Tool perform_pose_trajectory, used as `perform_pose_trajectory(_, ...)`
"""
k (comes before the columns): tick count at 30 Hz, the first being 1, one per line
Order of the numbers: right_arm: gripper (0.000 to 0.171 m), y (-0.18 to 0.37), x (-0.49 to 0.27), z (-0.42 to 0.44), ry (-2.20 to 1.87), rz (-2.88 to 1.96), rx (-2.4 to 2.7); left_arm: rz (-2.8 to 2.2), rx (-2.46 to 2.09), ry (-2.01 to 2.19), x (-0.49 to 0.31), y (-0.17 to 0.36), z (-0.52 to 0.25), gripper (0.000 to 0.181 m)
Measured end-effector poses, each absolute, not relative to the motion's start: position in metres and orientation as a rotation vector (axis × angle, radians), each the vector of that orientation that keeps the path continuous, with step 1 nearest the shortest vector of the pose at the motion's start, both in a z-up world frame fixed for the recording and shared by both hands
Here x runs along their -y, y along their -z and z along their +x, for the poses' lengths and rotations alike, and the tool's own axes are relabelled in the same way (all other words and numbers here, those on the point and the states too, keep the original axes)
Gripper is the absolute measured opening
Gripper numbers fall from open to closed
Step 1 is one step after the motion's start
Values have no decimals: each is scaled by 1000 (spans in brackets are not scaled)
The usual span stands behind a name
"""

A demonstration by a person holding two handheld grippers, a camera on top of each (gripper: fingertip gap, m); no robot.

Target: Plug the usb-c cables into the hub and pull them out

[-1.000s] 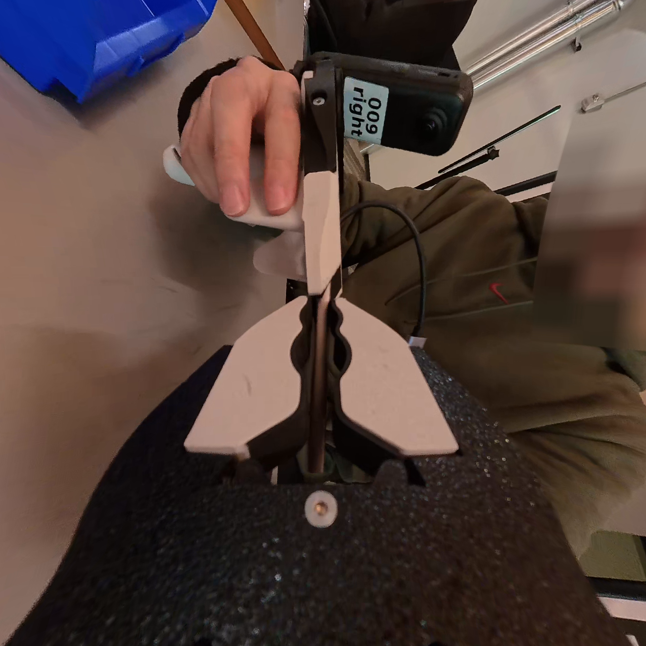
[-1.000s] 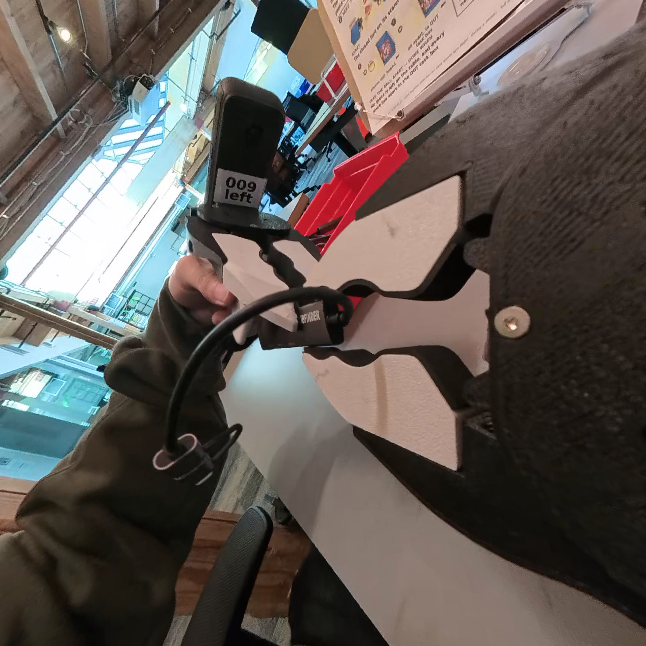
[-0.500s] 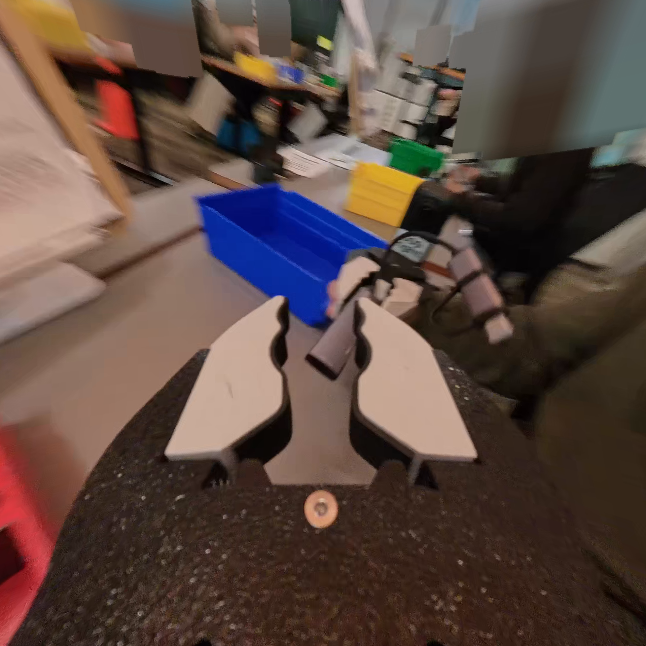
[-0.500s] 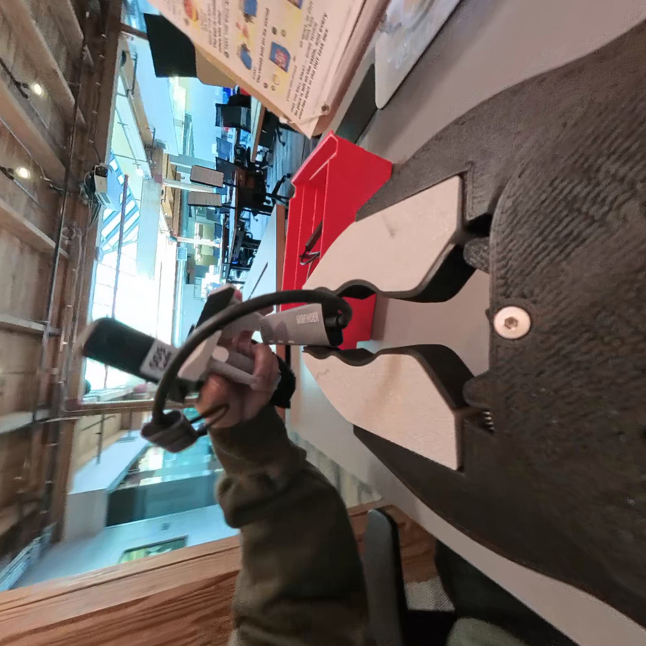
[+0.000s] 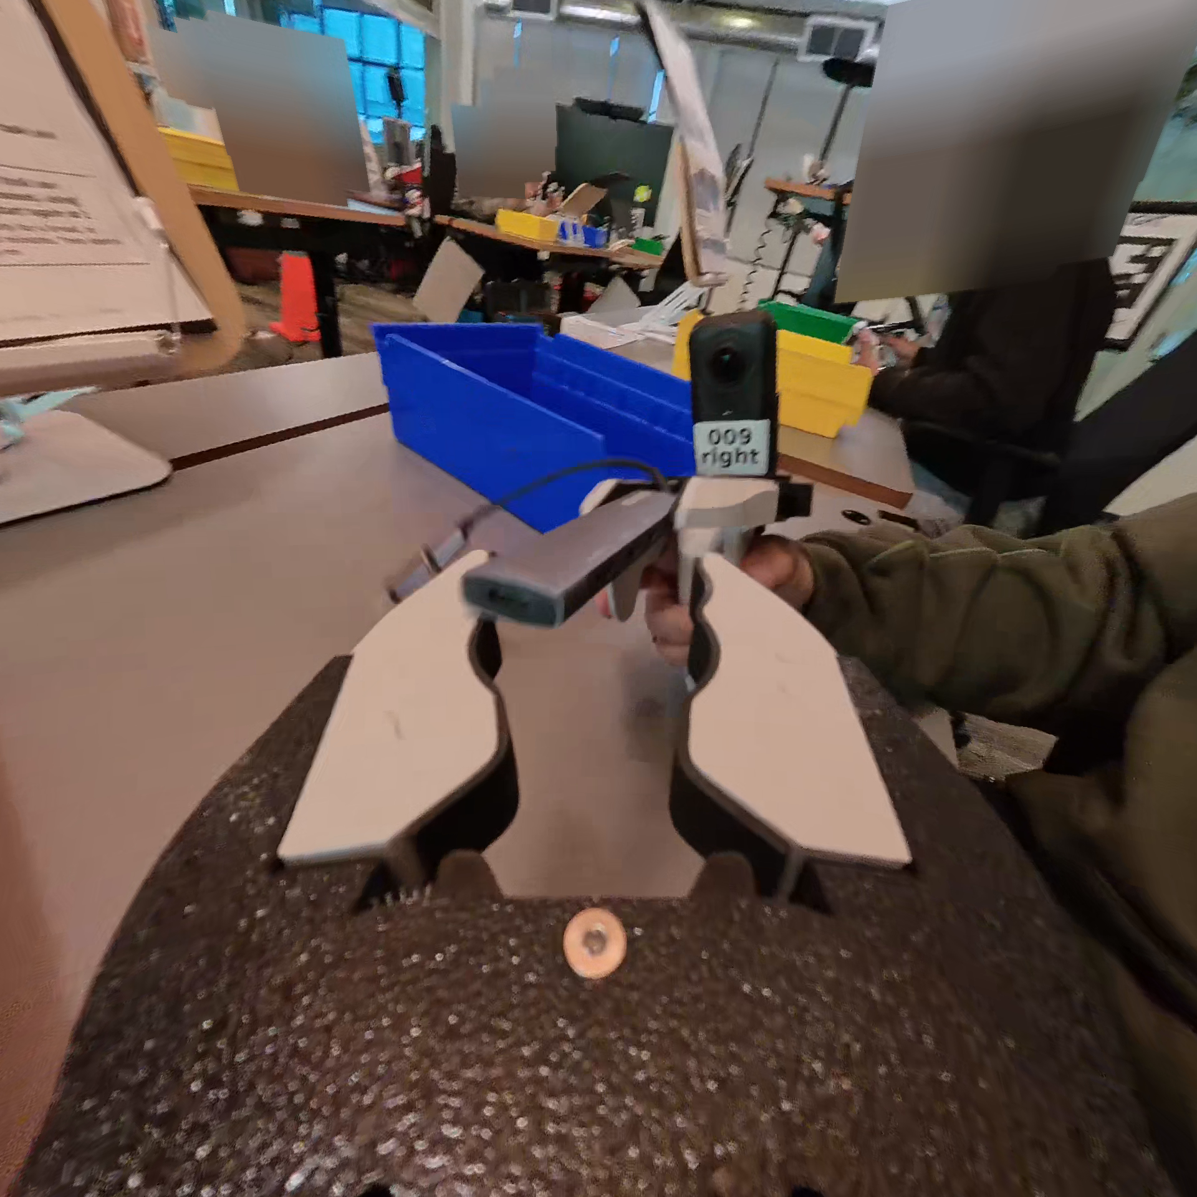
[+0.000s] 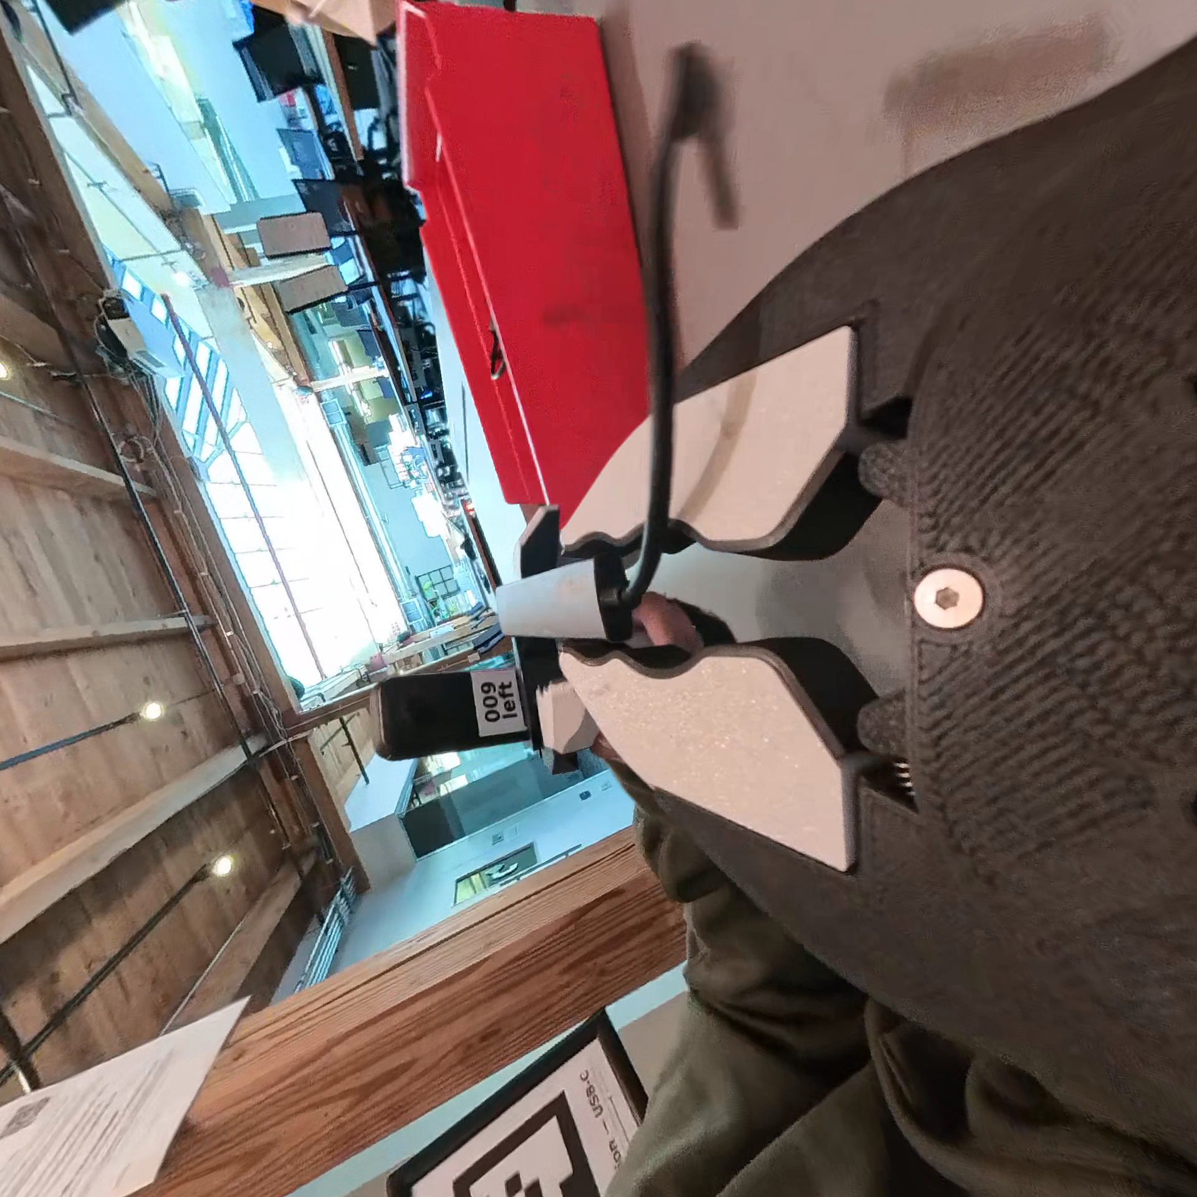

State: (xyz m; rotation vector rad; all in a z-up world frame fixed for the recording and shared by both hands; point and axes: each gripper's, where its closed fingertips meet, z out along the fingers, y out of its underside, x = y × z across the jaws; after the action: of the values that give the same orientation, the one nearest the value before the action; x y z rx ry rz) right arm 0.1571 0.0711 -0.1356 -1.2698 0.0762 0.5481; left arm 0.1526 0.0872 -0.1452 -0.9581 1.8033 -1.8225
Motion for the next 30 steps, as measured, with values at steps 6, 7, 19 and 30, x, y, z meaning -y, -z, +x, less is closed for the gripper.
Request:
perform_pose_trajectory(6, 25, 150, -71, 152, -459, -1320, -25, -907, -1830, 1967, -82, 156, 150, 31)
perform_pose_trajectory(7, 25, 151, -72, 152, -448, -1327, -18, -895, -1804, 1997, -83, 155, 150, 35)
perform_pose_trajectory(19, 25, 154, -81, 144, -396, -1376, 65, -838, -1758, 2090, -93, 156, 142, 26)
perform_pose_trajectory(30, 24, 153, -84, 140, -296, -1377, 133, -903, -1678, 2347, -95, 154, 137, 23)
